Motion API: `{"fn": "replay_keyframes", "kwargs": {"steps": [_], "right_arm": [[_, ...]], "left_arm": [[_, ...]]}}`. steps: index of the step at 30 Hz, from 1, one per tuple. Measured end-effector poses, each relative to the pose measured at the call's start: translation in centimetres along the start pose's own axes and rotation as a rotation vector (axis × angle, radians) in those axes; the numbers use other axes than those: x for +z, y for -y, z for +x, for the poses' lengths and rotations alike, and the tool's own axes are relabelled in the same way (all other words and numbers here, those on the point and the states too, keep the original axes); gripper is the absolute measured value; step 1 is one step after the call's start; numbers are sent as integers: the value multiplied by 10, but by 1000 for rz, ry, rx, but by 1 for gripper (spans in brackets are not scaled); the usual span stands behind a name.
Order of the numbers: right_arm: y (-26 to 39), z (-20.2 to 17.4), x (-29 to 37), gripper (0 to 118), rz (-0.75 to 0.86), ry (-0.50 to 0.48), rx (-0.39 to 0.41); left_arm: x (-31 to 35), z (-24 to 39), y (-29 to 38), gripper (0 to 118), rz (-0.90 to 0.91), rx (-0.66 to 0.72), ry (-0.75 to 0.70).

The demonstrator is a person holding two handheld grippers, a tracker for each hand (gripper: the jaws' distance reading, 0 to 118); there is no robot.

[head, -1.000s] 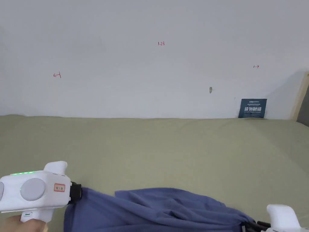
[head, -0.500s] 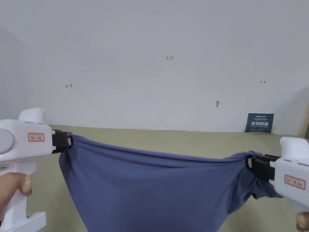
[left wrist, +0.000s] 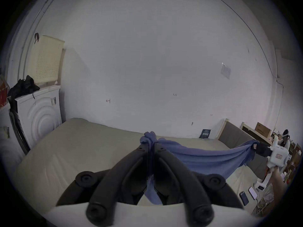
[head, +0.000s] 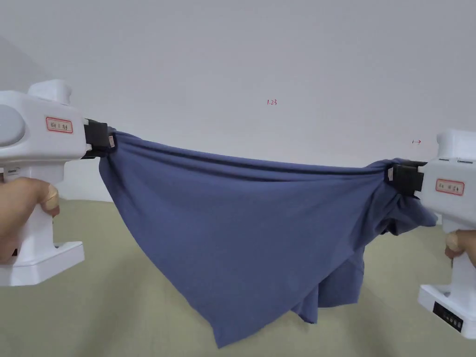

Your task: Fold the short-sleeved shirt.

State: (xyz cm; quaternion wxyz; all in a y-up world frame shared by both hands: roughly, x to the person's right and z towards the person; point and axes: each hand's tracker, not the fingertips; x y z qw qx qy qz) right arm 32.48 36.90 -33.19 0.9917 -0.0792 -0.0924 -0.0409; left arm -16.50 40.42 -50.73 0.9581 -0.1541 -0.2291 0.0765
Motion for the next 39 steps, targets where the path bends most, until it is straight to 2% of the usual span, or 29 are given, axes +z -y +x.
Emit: {"fn": "replay_keyframes", "kwargs": {"steps": [2,9,15,18,26,30,32,35,39], "right_arm": [[-7,-2,-10,10,15,14,28],[-13,-4,-33,10,22,32,45],[20,-1,-28,10,-9,23,44],[45,3,-20,10,-38,14,56],[130,16,28,10,-127,-1,14],[183,29,62,10,-189,8,-55],[207,32,85,10,-221,30,-67],[244,35,116,10,-285,43,-93],[284,33,143,10,-377,55,-87]], "left_arm": [[-7,2,-3,6,2,-21,-24],[-22,2,1,6,4,-30,-53],[-22,-3,42,6,-26,-40,-61],[-19,-11,70,6,-64,-27,-54],[21,-18,172,6,-146,42,-25],[50,-20,229,6,-193,58,-11],[68,-19,255,6,-223,59,-22],[91,-25,295,6,-291,134,-19],[108,-29,333,6,-379,132,-45]]}}
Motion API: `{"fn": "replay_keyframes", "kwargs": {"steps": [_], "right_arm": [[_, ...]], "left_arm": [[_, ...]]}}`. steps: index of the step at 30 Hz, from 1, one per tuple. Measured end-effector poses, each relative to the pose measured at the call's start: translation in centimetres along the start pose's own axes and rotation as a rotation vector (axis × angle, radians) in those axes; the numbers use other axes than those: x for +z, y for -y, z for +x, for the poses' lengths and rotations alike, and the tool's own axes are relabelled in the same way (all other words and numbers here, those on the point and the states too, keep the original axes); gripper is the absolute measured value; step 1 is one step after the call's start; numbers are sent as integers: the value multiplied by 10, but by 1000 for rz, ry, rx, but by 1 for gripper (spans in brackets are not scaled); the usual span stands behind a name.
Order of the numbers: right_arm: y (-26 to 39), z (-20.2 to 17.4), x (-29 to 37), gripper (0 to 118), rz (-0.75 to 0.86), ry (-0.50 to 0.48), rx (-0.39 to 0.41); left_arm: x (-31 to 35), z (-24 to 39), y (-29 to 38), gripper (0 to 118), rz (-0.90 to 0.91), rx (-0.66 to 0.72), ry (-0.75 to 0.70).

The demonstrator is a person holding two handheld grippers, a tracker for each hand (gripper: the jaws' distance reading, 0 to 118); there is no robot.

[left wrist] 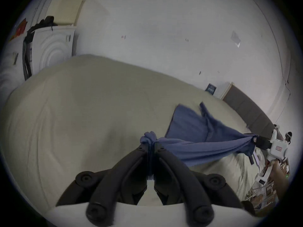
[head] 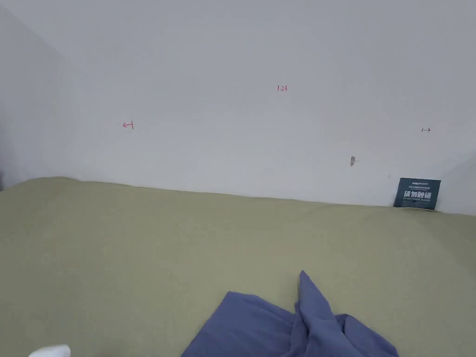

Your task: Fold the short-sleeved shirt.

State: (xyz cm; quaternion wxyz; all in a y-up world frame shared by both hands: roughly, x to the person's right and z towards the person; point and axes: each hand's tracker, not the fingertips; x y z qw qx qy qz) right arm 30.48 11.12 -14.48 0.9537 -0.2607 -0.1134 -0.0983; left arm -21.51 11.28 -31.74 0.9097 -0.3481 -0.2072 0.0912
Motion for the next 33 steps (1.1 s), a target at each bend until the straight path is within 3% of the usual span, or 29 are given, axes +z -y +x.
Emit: {"fn": "replay_keyframes", "kwargs": {"steps": [3,10,12,13,14,15,16,17,19,22,26,27,28,29,30,31,32,33], "right_arm": [[25,2,4,10,-60,3,-34],[45,-6,11,10,-93,21,-25],[45,-6,12,12,-83,26,-28],[44,-5,13,21,-74,18,-28],[41,-5,15,43,-72,17,-25],[35,-9,19,69,-66,37,-9],[29,-8,25,96,-60,49,-1],[21,-9,34,110,-50,40,5],[7,-14,55,109,68,22,30],[-20,-30,77,108,186,91,82],[-41,-50,87,108,205,129,106],[-43,-53,89,108,202,126,103],[-44,-55,92,103,196,111,87],[-44,-57,93,85,189,86,68],[-43,-59,94,55,183,83,69],[-41,-64,94,16,172,100,81],[-37,-66,94,0,153,150,92],[-36,-67,97,0,171,132,82]], "left_arm": [[3,-9,24,6,-69,49,5],[7,-19,51,7,-144,70,-14],[5,-20,55,12,-147,88,-4],[6,-20,54,30,-145,96,-4],[8,-18,51,68,-147,98,-8],[13,-15,45,91,-141,93,-39],[17,-16,43,101,-113,87,-46],[27,-13,36,101,-56,67,-37],[48,0,19,101,55,3,-8],[73,35,-3,101,179,-110,-8],[87,76,-18,99,277,-220,-61],[90,83,-18,96,288,-230,-53],[92,87,-17,84,296,-224,-47],[93,92,-16,52,296,-221,-49],[94,96,-16,15,292,-222,-54],[94,100,-14,1,280,-222,-69],[91,98,-11,0,263,-226,-64],[91,97,-9,0,236,-225,-29]]}}
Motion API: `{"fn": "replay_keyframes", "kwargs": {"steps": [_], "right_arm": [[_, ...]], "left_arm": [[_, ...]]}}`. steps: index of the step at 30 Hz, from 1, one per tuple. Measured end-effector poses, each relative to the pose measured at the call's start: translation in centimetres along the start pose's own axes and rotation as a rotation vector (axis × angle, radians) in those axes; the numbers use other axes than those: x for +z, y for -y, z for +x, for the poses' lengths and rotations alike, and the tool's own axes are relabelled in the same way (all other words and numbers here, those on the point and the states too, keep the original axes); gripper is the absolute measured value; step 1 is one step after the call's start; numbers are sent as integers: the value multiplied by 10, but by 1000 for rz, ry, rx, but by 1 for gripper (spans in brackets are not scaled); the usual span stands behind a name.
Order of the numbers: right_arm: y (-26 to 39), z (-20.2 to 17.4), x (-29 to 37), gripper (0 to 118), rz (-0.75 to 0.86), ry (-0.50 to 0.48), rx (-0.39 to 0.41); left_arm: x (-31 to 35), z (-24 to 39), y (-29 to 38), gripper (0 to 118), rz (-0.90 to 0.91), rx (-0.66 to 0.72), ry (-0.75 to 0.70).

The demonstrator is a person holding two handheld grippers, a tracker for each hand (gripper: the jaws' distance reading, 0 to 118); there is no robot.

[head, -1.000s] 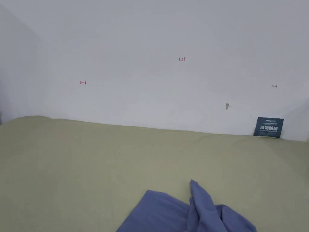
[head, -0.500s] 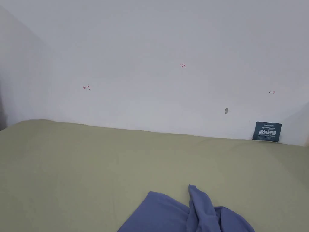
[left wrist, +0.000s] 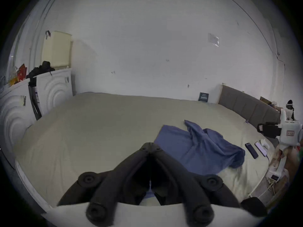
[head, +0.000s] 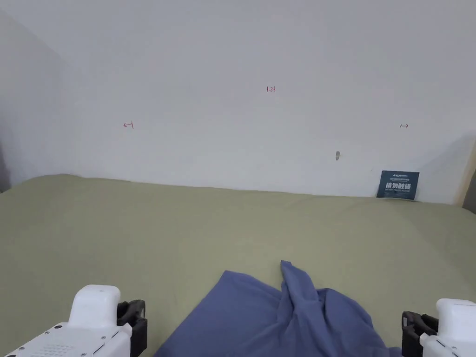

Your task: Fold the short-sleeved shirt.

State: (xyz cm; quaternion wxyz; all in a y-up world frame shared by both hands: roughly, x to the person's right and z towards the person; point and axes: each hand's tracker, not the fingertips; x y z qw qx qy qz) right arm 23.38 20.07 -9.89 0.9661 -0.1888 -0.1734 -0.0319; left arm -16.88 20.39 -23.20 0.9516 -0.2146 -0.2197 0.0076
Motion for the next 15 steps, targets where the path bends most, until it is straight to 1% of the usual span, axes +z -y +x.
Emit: {"fn": "replay_keyframes", "kwargs": {"steps": [2,4,6,8,10,11,12,13,14,15], "right_arm": [[1,2,4,0,-25,-41,-26],[5,2,4,0,-21,-33,-27],[5,2,4,0,-23,-29,-21],[6,2,2,0,-30,-37,-23],[6,-1,1,0,-36,-46,-18],[5,-2,0,0,-38,-49,-13],[6,-2,-2,0,-42,-51,-9],[7,-2,-2,0,-46,-54,-7],[7,-2,-3,0,-51,-60,-9],[7,-2,-3,0,-56,-63,-11]], "left_arm": [[3,0,4,0,-15,1,-1],[6,-7,5,0,-33,-5,-11],[5,-16,6,0,-65,19,5],[3,-30,3,0,-107,67,58],[-4,-39,0,0,-156,81,102],[-15,-52,1,0,-184,76,90],[-23,-57,1,3,-230,72,83],[-32,-63,4,16,-290,72,94],[-42,-68,7,56,-346,78,95],[-53,-75,13,69,-396,87,78]]}}
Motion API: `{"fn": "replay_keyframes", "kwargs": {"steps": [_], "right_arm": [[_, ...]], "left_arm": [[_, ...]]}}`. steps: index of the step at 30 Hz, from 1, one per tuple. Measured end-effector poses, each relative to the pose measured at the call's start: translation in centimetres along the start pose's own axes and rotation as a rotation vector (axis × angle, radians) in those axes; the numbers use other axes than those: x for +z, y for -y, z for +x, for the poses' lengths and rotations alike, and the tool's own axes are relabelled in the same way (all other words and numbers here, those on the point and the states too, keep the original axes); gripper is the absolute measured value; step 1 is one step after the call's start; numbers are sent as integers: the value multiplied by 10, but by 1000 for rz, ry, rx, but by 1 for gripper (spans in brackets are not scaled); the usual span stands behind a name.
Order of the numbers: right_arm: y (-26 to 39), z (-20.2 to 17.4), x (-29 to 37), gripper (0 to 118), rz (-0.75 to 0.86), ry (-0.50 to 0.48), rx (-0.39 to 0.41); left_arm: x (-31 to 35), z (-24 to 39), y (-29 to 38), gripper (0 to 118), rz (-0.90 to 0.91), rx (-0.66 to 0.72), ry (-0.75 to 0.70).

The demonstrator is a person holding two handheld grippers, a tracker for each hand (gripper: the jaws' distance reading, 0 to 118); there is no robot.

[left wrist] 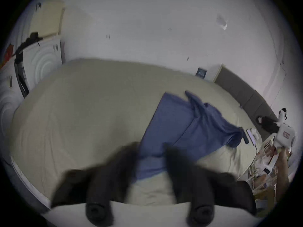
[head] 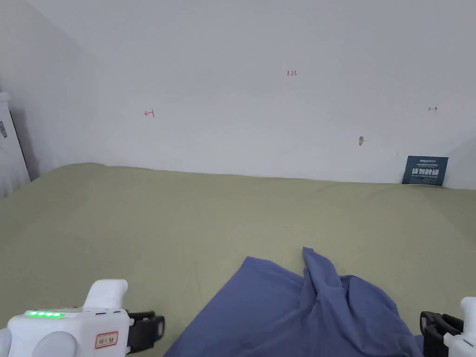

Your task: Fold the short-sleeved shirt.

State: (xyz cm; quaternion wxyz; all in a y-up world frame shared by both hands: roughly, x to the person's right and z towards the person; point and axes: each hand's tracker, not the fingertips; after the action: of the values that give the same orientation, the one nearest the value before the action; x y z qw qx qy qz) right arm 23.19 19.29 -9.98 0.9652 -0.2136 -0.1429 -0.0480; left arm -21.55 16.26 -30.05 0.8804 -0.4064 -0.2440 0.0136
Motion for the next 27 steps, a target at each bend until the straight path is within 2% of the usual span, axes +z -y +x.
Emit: {"fn": "replay_keyframes", "kwargs": {"steps": [2,3,12,13,15,16,17,18,22,24,27], "right_arm": [[3,1,-2,0,-12,-7,7],[4,1,-3,0,-19,-9,13],[15,10,-12,0,-70,-1,32],[15,11,-13,0,-76,0,35],[14,11,-17,0,-84,0,42],[13,10,-21,0,-89,-1,49],[13,9,-25,0,-98,-4,61],[11,9,-29,0,-109,-9,71],[-12,10,-65,0,-146,-52,85],[-33,10,-92,0,-173,-66,75],[-68,6,-142,0,-206,-101,112]], "left_arm": [[-23,-12,6,91,-87,34,-8],[-29,-17,9,109,-78,45,-9],[-82,-51,47,105,-200,123,-38],[-84,-51,51,101,-197,123,-38],[-83,-50,54,63,-160,109,-55],[-77,-44,56,36,-121,85,-87],[-76,-43,56,8,-120,103,-39],[-75,-41,56,8,-107,133,19],[-68,-23,56,8,-98,39,-25],[-75,-32,54,8,-101,47,-15],[-75,-38,53,8,-93,61,-2]]}}
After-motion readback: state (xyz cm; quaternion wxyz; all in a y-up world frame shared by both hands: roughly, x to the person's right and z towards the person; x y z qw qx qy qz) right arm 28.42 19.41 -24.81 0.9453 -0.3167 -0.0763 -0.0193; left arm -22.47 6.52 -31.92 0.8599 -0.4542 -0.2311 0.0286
